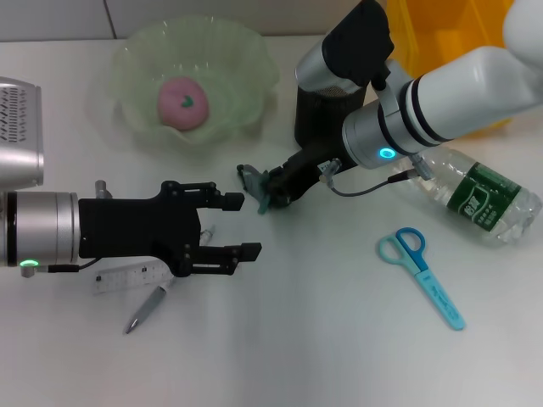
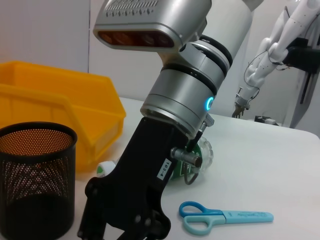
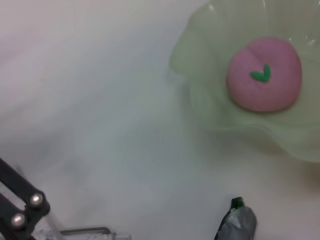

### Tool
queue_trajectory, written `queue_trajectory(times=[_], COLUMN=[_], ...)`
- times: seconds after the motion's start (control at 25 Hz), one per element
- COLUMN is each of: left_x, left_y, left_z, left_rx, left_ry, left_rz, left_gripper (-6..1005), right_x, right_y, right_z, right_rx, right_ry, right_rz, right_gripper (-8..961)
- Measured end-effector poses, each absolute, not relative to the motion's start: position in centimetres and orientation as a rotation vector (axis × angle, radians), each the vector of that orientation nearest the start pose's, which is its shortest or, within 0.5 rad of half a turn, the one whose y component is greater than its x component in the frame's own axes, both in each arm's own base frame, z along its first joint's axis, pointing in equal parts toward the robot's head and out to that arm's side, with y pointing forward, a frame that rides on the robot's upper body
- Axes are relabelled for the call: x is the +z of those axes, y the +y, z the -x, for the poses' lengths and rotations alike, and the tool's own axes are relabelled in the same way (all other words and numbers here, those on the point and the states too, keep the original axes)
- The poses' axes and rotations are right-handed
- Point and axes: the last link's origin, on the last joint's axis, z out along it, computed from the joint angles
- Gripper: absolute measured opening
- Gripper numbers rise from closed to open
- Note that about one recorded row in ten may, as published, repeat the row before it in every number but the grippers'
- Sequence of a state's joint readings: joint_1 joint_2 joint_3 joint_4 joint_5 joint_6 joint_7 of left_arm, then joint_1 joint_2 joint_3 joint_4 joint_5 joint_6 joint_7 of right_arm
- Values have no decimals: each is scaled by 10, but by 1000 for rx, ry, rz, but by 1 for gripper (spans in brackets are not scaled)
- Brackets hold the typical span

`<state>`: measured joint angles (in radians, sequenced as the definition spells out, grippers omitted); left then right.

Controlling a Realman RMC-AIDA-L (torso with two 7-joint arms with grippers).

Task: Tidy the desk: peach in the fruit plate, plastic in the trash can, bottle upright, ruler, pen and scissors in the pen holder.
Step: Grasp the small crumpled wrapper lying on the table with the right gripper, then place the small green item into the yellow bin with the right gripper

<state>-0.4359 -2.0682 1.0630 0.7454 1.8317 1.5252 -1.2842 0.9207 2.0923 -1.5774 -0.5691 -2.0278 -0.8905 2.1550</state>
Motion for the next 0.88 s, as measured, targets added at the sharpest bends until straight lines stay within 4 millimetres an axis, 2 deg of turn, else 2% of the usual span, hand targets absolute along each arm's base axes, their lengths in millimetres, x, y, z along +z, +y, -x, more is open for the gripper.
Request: queue_trajectory(times=[0.4,0.64,0.88], left_x=[-25,-24,-23], left_y=[307,308,309], left_z=[251,251,252], left_rx=[-598,-598,-602], left_ry=[-346,-345,-347], left_rz=[2906,2902,2894], left_gripper=[744,743,743], right_x=[-115,-111,-98], right_y=[401,400,393], right_z=[-156,-154,-158], right_rx=[-99,-56,44], right_ry=[705,702,703], right_rz=[2775,2773,2746], right_gripper=[18,-2,-2])
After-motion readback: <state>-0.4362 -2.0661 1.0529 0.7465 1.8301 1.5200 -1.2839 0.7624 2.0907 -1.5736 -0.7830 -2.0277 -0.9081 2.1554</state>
